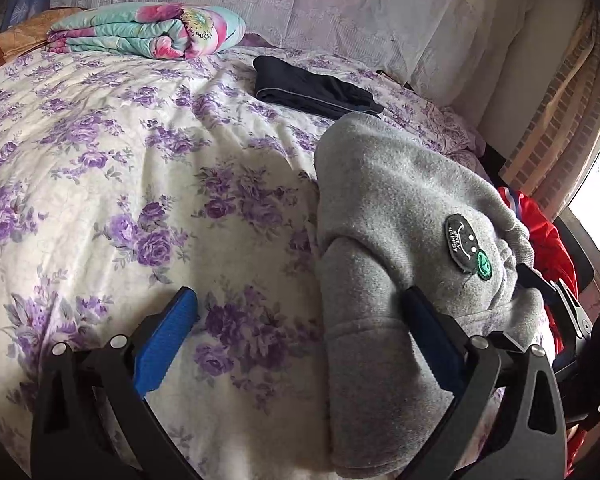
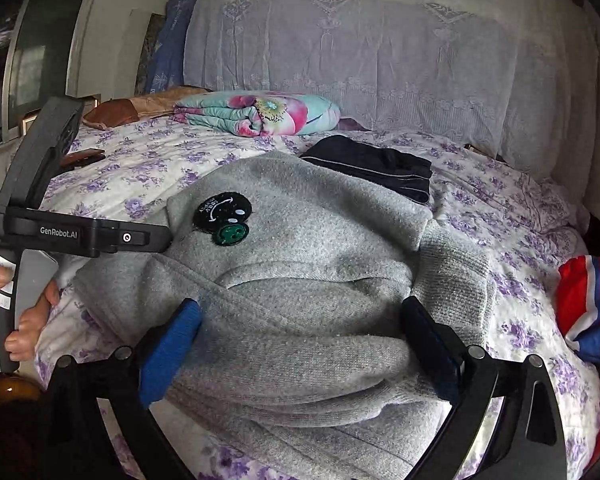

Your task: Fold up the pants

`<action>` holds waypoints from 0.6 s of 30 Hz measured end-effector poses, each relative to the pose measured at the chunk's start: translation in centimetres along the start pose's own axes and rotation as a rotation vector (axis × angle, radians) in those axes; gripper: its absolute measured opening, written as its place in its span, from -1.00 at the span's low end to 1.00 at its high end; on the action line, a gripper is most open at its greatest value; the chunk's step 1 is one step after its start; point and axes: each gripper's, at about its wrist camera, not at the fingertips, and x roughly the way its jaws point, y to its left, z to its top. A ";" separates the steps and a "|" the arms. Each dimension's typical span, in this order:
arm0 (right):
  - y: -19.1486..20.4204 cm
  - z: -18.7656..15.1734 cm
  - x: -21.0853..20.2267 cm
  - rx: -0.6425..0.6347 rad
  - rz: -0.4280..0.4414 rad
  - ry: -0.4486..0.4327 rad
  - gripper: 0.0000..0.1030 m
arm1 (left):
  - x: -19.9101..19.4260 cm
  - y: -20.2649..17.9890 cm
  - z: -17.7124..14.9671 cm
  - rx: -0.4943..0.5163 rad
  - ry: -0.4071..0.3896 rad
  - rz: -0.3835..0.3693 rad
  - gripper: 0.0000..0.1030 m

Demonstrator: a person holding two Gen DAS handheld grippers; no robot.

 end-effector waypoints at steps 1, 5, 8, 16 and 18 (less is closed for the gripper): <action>-0.1 0.0 -0.1 0.000 0.004 -0.003 0.93 | 0.0 0.0 0.0 -0.001 -0.001 0.000 0.92; 0.2 0.8 -0.6 -0.036 0.010 -0.025 0.93 | 0.0 0.1 0.0 -0.008 -0.005 0.004 0.92; 0.2 3.8 -2.1 -0.078 0.009 -0.100 0.93 | -0.1 0.1 -0.1 -0.016 -0.009 0.003 0.92; -1.4 11.5 6.2 0.102 0.172 0.102 0.93 | -0.3 0.2 -0.1 -0.017 -0.014 0.003 0.92; -0.5 10.0 10.7 0.068 0.198 0.247 0.93 | -0.3 0.2 -0.1 -0.017 -0.015 0.002 0.92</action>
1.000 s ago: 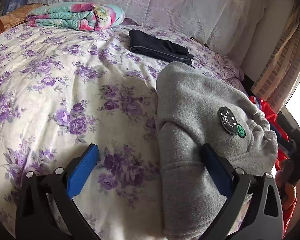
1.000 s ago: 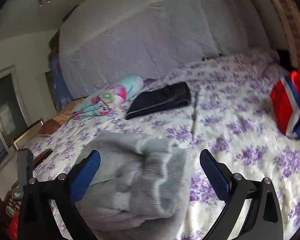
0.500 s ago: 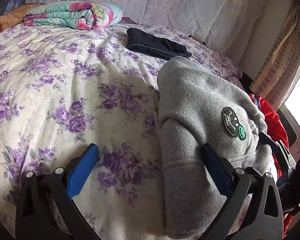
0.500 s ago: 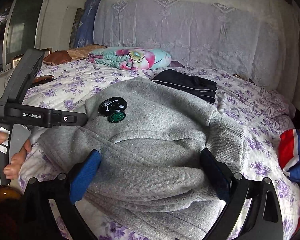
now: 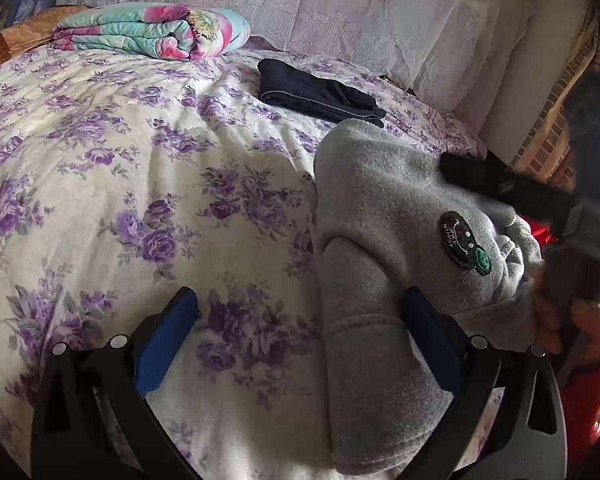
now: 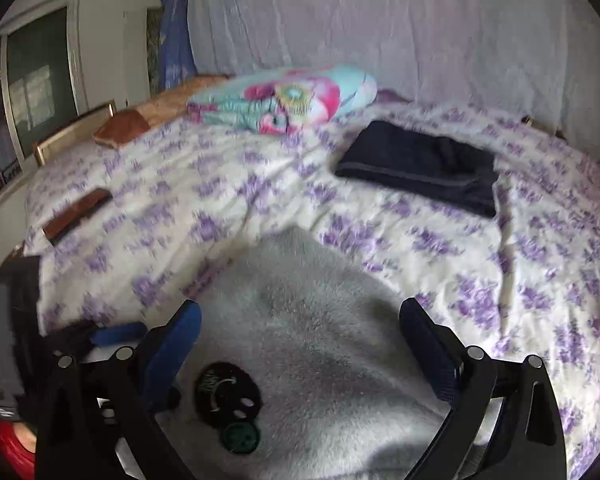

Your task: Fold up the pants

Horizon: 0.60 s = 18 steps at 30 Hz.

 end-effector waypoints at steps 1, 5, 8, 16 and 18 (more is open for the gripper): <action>-0.2 -0.5 1.8 0.004 0.014 0.055 0.93 | 0.0 0.0 0.0 0.003 0.003 0.002 0.91; -1.3 -0.4 1.9 0.060 0.101 0.067 0.93 | -0.1 -0.1 -0.1 0.005 -0.001 -0.005 0.92; -0.7 -0.8 0.5 0.048 0.112 0.018 0.93 | -0.2 -0.1 -0.1 0.004 -0.002 -0.007 0.92; -2.4 -4.1 -8.4 0.002 -0.081 -0.150 0.93 | -0.3 0.1 -0.2 -0.001 -0.006 -0.009 0.91; -3.1 -6.4 -5.4 -0.034 -0.136 -0.040 0.93 | -0.3 0.1 -0.2 -0.001 -0.007 -0.011 0.92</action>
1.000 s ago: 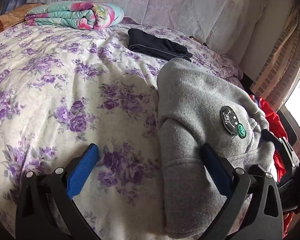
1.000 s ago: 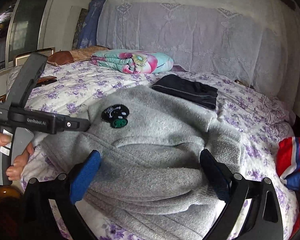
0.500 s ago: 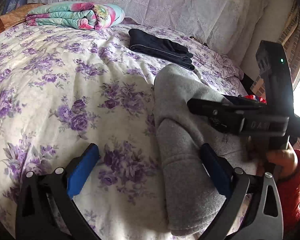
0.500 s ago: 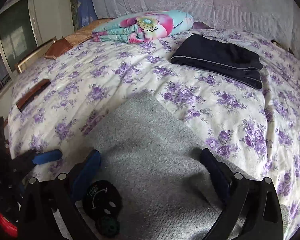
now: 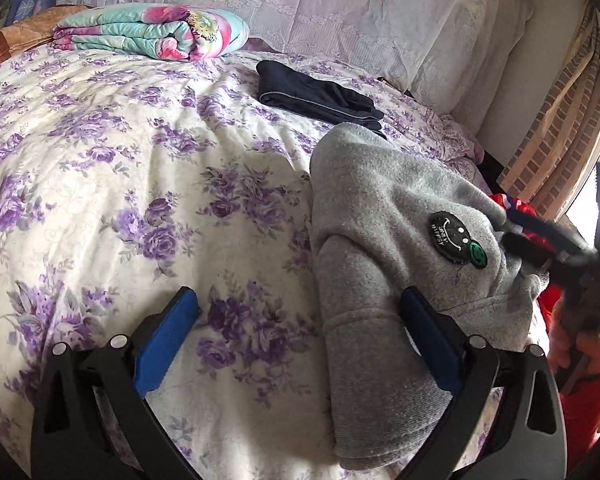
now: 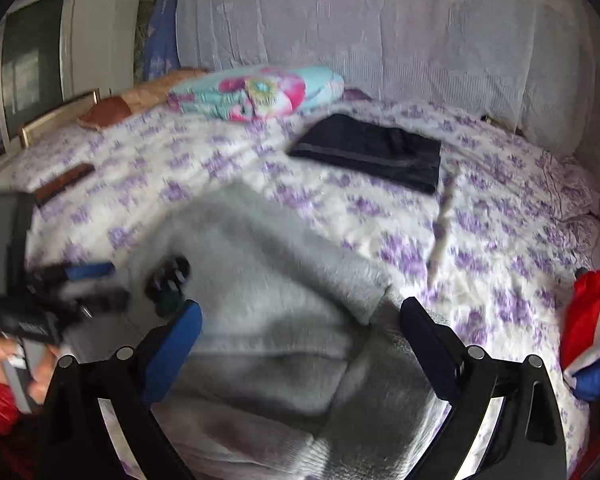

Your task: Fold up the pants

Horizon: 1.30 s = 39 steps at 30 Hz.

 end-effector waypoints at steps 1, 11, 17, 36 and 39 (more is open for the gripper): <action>-0.2 -1.3 0.2 -0.004 0.002 -0.073 0.93 | 0.0 0.0 0.0 0.003 0.000 -0.002 0.92; -0.5 -2.3 -5.0 0.065 -0.007 -0.223 0.93 | 0.0 -0.1 -0.1 0.004 -0.005 0.021 0.92; -1.8 -6.2 -2.1 0.143 0.029 -0.048 0.93 | 0.1 -0.2 -0.2 0.005 -0.006 0.021 0.92; -2.3 -0.4 -4.2 0.107 0.005 -0.178 0.93 | -0.1 -0.3 -0.3 0.009 -0.012 0.027 0.92; -1.6 -1.9 1.1 0.077 -0.028 -0.104 0.93 | -0.1 -0.4 -0.4 0.014 -0.015 0.046 0.92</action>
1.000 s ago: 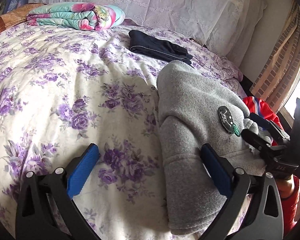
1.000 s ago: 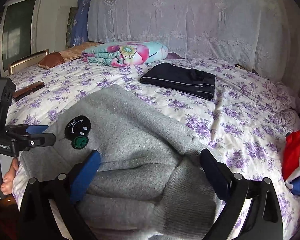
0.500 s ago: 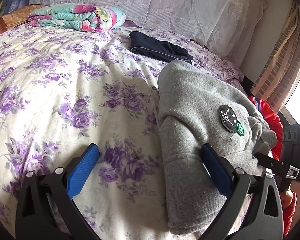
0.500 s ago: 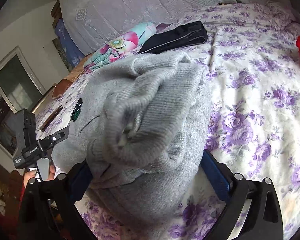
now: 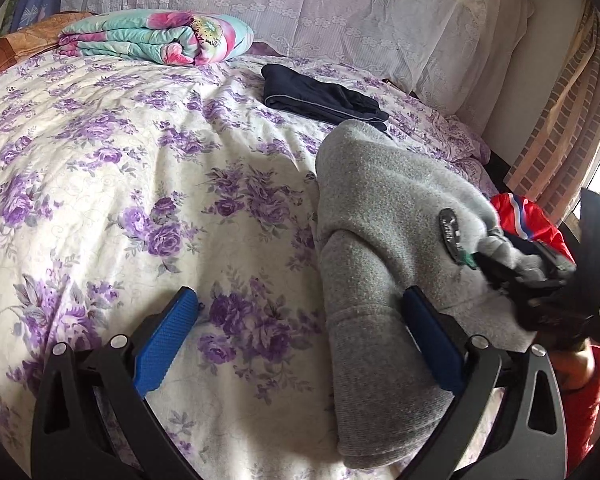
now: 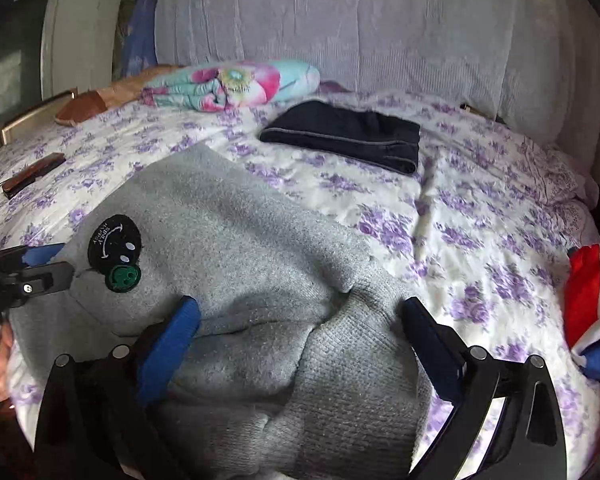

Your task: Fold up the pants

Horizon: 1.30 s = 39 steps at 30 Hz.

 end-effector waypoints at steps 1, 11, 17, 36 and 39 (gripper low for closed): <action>-1.0 0.0 -0.6 0.050 0.036 -0.020 0.93 | 0.0 -0.1 0.0 0.003 -0.002 0.002 0.92; 0.7 -0.3 -1.7 -0.028 -0.089 -0.067 0.93 | -0.3 -2.0 0.1 0.089 -0.021 0.132 0.92; -0.9 0.1 -2.4 0.065 -0.034 -0.045 0.93 | -0.3 -5.7 2.0 0.327 -0.064 0.308 0.92; -3.8 -2.6 -1.7 0.204 0.124 0.031 0.93 | 0.9 -7.5 2.1 0.326 -0.132 0.358 0.92; -2.2 -2.8 -4.8 0.124 -0.019 -0.118 0.93 | 0.8 -7.1 2.0 0.303 -0.125 0.342 0.92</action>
